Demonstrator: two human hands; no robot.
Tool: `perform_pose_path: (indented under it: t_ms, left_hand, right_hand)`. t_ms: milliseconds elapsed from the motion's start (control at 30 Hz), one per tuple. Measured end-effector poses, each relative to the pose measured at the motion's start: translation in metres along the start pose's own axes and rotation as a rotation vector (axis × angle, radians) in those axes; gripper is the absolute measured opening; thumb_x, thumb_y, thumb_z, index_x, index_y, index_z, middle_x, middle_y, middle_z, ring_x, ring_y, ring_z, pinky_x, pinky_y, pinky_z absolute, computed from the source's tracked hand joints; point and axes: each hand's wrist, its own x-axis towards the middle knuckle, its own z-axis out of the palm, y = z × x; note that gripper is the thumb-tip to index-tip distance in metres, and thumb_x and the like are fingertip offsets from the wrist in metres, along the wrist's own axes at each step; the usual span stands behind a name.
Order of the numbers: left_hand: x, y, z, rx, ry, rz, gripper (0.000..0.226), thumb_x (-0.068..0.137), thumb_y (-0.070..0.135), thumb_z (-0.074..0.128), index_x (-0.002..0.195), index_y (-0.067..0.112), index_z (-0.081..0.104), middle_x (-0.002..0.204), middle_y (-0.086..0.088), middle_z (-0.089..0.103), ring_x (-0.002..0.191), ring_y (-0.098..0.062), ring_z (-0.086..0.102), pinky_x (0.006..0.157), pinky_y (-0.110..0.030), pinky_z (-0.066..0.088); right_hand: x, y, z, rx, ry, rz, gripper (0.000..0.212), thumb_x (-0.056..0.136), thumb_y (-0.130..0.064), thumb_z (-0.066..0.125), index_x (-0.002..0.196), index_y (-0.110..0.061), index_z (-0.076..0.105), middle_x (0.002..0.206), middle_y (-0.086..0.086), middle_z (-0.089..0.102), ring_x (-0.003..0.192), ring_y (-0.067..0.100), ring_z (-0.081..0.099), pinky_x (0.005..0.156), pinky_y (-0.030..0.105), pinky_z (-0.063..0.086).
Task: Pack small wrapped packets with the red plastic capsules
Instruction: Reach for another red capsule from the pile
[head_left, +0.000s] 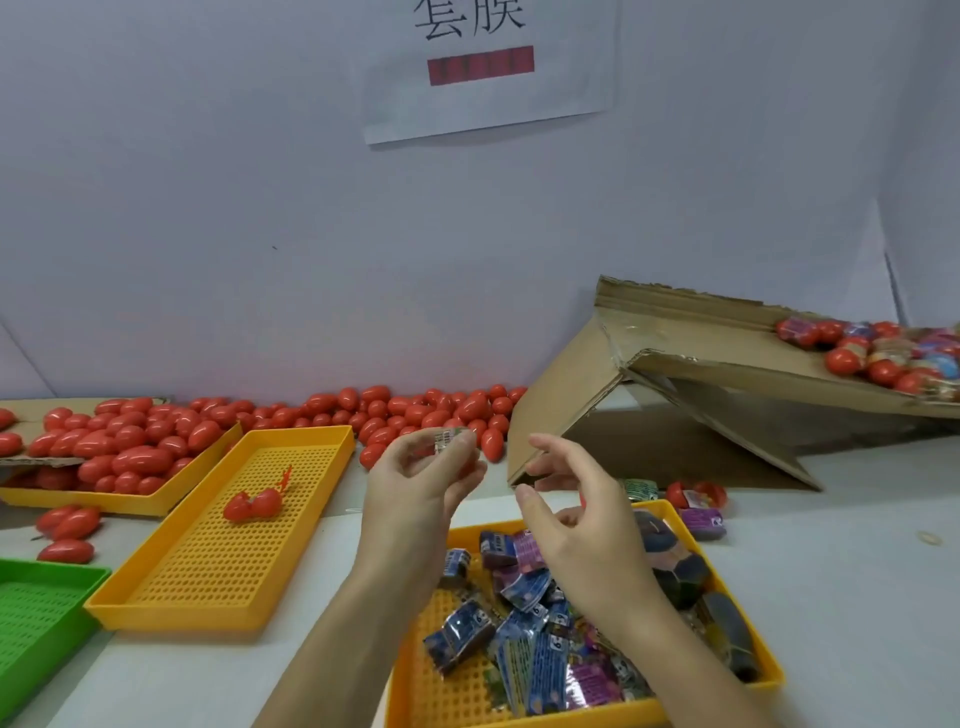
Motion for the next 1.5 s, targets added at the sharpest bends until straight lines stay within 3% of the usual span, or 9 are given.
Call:
perform_pose_path:
  t_ms: [200,433,567,700,800,900,1167,1300,1500]
  left_hand:
    - [0.046,0.034,0.093,0.378,-0.142,0.016,0.032,0.083,0.028,0.08,0.101,0.015,0.057,0.096,-0.002,0.069,0.074,-0.012,0.072,0.075,-0.024,0.06]
    - [0.066,0.034,0.17,0.268,-0.384,-0.138,0.061,0.089,0.021,0.074,0.135,-0.009,0.048,0.134,-0.021,0.055,0.112,-0.025,0.063,0.101,-0.034,0.052]
    - [0.06,0.017,0.141,0.39,-0.23,0.084,0.012,0.098,0.01,0.058,0.107,0.004,0.065,0.099,-0.012,0.069,0.087,-0.018,0.072,0.075,-0.021,0.059]
    - [0.044,-0.009,0.07,0.675,-0.091,0.285,0.018,0.098,0.008,0.052,0.096,0.015,0.068,0.089,0.001,0.069,0.079,-0.006,0.067,0.072,-0.021,0.057]
    - [0.028,-0.028,0.008,1.039,-0.113,0.419,0.016,0.097,0.014,0.056,0.102,0.025,0.067,0.093,0.018,0.065,0.088,0.004,0.06,0.072,-0.007,0.047]
    - [0.016,-0.037,-0.035,1.272,-0.148,0.437,0.013,0.096,0.018,0.058,0.094,0.026,0.068,0.091,0.015,0.067,0.087,-0.001,0.06,0.078,-0.016,0.048]
    - [0.008,-0.04,-0.046,1.055,-0.123,0.299,0.019,0.094,0.021,0.062,0.079,0.025,0.072,0.078,0.014,0.071,0.081,0.006,0.063,0.067,-0.008,0.044]
    - [0.009,-0.037,-0.05,1.085,-0.217,0.253,0.012,0.091,0.031,0.07,0.079,0.03,0.071,0.078,0.012,0.071,0.077,-0.003,0.066,0.071,-0.021,0.053]
    - [0.017,-0.027,-0.067,1.139,-0.251,0.263,0.025,0.092,0.018,0.07,0.075,0.036,0.073,0.08,0.028,0.07,0.087,0.013,0.062,0.07,-0.006,0.043]
  right_hand:
    - [0.002,0.003,-0.003,-0.051,-0.009,0.071,0.035,0.095,-0.023,0.063,0.113,-0.051,0.049,0.103,-0.021,0.056,0.105,-0.004,0.049,0.09,0.037,0.052]
    - [0.002,0.002,-0.004,-0.113,-0.01,0.098,0.036,0.092,-0.022,0.062,0.109,-0.052,0.05,0.101,-0.026,0.054,0.105,-0.006,0.048,0.09,0.034,0.052]
    - [0.003,0.004,-0.005,-0.162,-0.024,0.112,0.034,0.095,-0.02,0.06,0.103,-0.051,0.051,0.104,-0.021,0.056,0.104,-0.011,0.046,0.086,0.024,0.051]
    - [0.005,0.005,-0.008,-0.258,-0.1,0.174,0.024,0.096,-0.022,0.06,0.091,-0.045,0.063,0.099,-0.021,0.064,0.094,-0.011,0.055,0.069,0.007,0.047]
    - [0.004,0.006,-0.008,-0.371,-0.181,0.17,0.022,0.095,-0.023,0.061,0.088,-0.044,0.064,0.101,-0.023,0.062,0.096,-0.005,0.056,0.071,0.005,0.043]
    - [0.003,0.006,-0.007,-0.497,-0.239,0.147,0.028,0.094,-0.024,0.064,0.079,-0.047,0.058,0.099,-0.025,0.056,0.091,-0.009,0.05,0.059,0.005,0.04]
    - [0.002,0.004,-0.01,-0.631,-0.318,0.055,0.024,0.092,-0.021,0.065,0.079,-0.041,0.063,0.082,-0.022,0.061,0.077,-0.003,0.059,0.057,0.01,0.047]
    - [0.003,-0.002,-0.015,-0.625,-0.339,0.01,0.013,0.095,-0.025,0.063,0.092,-0.037,0.07,0.086,-0.019,0.063,0.081,-0.002,0.06,0.061,0.012,0.05]
    - [0.018,0.0,-0.042,-0.558,0.0,-0.03,0.025,0.099,-0.014,0.053,0.109,-0.028,0.072,0.098,-0.022,0.064,0.091,-0.007,0.057,0.074,0.005,0.04]
